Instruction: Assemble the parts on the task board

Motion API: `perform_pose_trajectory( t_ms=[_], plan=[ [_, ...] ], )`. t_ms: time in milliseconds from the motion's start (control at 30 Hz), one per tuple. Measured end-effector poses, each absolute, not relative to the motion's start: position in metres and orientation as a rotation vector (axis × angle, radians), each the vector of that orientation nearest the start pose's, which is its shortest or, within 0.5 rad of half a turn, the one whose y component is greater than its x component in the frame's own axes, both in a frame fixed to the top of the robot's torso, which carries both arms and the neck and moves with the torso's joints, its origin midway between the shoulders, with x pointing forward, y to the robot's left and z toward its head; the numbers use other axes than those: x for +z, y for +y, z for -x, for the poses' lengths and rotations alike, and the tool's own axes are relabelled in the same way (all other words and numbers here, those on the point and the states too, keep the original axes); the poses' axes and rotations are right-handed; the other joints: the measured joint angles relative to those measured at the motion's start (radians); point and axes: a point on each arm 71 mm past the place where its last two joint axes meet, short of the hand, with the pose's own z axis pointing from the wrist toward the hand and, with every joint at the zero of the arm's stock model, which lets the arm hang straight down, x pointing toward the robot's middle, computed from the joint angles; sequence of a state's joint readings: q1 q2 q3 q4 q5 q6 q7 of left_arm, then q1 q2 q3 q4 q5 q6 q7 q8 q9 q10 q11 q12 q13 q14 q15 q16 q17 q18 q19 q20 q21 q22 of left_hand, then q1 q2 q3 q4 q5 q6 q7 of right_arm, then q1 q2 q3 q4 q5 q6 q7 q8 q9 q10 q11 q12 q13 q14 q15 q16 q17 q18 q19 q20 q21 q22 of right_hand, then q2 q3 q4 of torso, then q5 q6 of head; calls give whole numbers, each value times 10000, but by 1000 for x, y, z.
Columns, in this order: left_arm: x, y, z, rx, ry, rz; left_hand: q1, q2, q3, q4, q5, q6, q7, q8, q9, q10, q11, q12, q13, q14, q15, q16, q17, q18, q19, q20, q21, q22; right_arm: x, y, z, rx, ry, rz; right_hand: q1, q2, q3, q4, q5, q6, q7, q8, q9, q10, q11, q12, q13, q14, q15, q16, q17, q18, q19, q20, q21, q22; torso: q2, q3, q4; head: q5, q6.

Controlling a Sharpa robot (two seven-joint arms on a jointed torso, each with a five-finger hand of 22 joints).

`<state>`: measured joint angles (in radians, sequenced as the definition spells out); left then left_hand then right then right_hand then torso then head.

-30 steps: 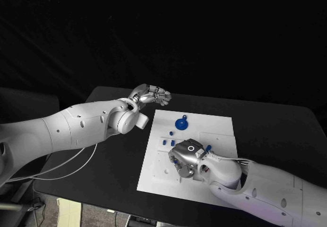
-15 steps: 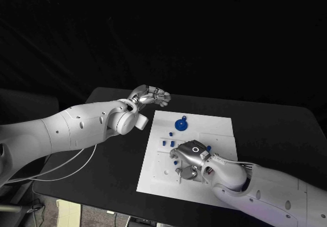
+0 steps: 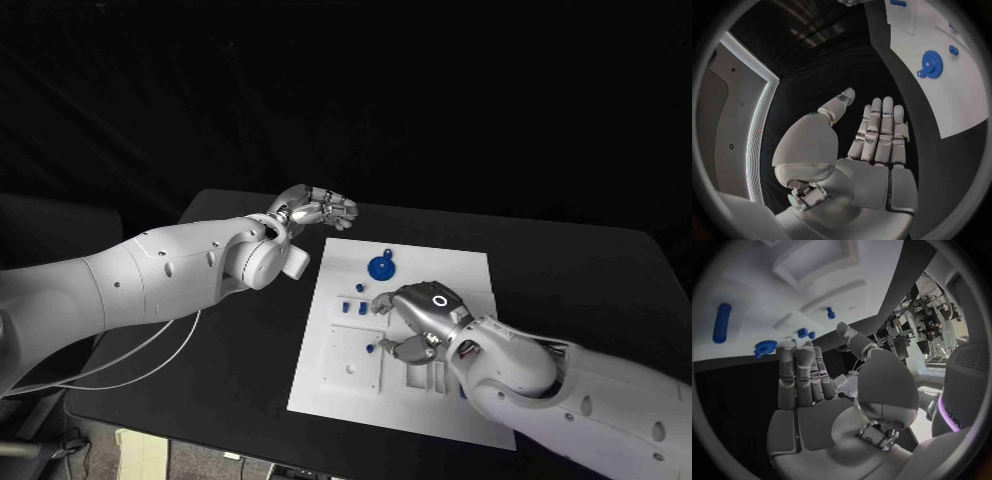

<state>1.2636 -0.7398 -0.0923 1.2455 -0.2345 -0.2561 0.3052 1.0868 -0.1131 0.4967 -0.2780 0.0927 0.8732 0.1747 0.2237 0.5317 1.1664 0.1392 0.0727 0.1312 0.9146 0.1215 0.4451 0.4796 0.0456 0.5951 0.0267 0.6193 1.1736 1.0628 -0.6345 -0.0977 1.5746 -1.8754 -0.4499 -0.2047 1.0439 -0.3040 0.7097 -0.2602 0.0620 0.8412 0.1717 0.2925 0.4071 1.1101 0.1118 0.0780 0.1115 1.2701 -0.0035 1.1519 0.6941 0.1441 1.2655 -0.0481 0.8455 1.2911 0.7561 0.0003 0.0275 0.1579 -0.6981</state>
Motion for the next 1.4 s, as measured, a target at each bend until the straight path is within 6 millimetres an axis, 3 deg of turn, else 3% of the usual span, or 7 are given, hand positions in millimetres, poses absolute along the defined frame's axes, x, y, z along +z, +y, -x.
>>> perform_pose_trajectory(
  t_ms=[300, 367, 533, 833, 1033, 1300, 1400],
  plan=[
    [-181, 241, -541, -12997, 15138, 8861, 0, 0, 0, 0, 0, 0, 0, 0, -9, 0, 0, 0, 1, 0, 0, 0, 12, -1, 0, 0, 0, 10, -197, -124, -450, 6318, 15397, 4459, 135, 27, 150, 211, 41, 95, 76, 86, 39, 89, -10, 22, -56, 93, 18, 121, 5, 0, 111, -8, 7, 60, 0, 0, -7, -194, 173],
    [-181, 242, -541, -12978, 15116, 8863, 0, 0, 0, 0, 0, 1, 0, 0, -8, 0, 0, 0, 1, 0, 0, 0, 28, 0, 0, 0, 0, 17, -192, -132, -455, 5998, 15703, 4548, 135, 27, -111, 116, 40, -50, -66, 76, 22, -5, 85, -28, -123, 170, 58, 237, 49, 1, 226, -21, 97, 112, -3, 1, -17, -233, 197],
    [-181, 241, -542, -12987, 15098, 8850, 0, 0, 0, 0, 0, 0, 0, 0, -8, 0, 0, 0, 1, 0, 0, 0, 40, 0, 0, 0, 0, 20, -199, -144, -458, 5499, 16550, 4718, 134, 27, -479, 24, 40, -267, -216, 55, 3, -237, 167, -88, -235, 153, 100, 330, 90, 1, 248, -42, 100, 133, -12, 8, -30, -319, 257],
    [-181, 238, -542, -13054, 15110, 8814, 0, 0, 0, 0, 0, 0, 0, 40, -7, 1, -1, 0, 2, 0, 0, 0, 49, 0, 0, -1, 0, 28, -223, -146, -460, 4978, 17382, 5164, 134, 27, -668, 23, -39, -405, -464, -2, -17, -525, 238, -125, -379, 79, 171, 330, 90, 1, 262, -56, 41, 132, -12, 27, -29, -269, 326],
    [-181, 238, -542, -13046, 15102, 8816, 0, 0, 0, 0, 0, 0, 0, 40, -7, 0, -1, 0, 2, 0, 0, 0, 59, 0, 0, 0, 0, 28, -234, -147, -460, 4668, 17510, 5454, 365, 68, -642, 49, -87, -363, -506, 66, 27, -522, 236, -91, -379, 73, 176, 330, 70, 0, 262, -55, 41, 123, -12, 25, -22, -254, 332],
    [-181, 239, -542, -13025, 15093, 8824, 0, 0, 0, 0, 0, 0, 0, 40, -7, 1, -1, 0, 2, 0, 0, 0, 58, 0, 0, 0, 0, 36, -237, -148, -460, 4386, 17435, 5705, 714, 80, -149, 261, -87, -182, -403, 202, 105, -314, 28, 31, -359, 109, 140, 329, 45, 2, 296, -20, -3, 101, -7, 9, -16, -275, 288],
    [-181, 240, -542, -13019, 15090, 8827, 0, 0, 0, 0, 0, 0, 0, 40, -7, 1, -1, 0, 2, 0, 0, 0, 58, -1, 0, 0, -17, 36, -238, -148, -460, 4346, 17397, 5769, 950, 133, 463, 618, -86, 344, -368, 501, 210, 39, -104, 261, -304, 140, -70, 330, -11, 10, 369, 14, -55, 93, -6, 8, -16, -278, 278]
  ],
)
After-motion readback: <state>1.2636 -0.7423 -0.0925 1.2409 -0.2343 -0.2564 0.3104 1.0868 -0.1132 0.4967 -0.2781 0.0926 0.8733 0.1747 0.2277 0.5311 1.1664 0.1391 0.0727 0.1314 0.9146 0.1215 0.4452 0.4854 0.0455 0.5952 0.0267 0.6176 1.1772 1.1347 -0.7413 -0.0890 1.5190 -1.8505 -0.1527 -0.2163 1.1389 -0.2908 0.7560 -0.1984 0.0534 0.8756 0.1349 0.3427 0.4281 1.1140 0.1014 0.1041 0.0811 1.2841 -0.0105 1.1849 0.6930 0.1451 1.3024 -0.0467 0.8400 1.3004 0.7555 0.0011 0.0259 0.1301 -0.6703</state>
